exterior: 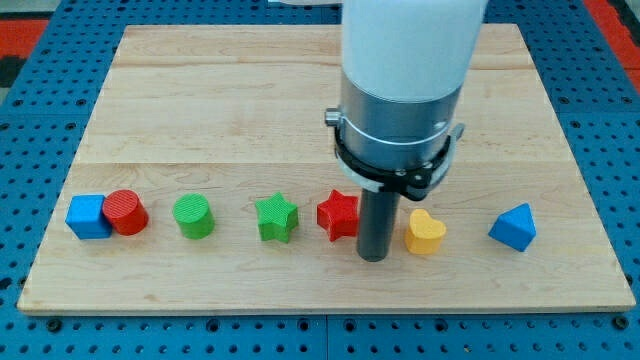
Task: Move the yellow heart diagonal to the yellow hexagon
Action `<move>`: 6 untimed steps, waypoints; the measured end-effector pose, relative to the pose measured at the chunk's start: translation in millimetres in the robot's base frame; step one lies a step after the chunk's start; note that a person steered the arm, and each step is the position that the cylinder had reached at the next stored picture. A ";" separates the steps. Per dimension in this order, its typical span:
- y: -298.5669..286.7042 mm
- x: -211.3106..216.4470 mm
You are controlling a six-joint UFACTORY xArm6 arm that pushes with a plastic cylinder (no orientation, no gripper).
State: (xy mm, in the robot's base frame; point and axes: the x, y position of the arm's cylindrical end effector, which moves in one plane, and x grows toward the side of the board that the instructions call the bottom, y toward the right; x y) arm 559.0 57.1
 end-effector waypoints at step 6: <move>128.5 -104.3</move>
State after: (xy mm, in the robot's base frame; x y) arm 454.7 185.6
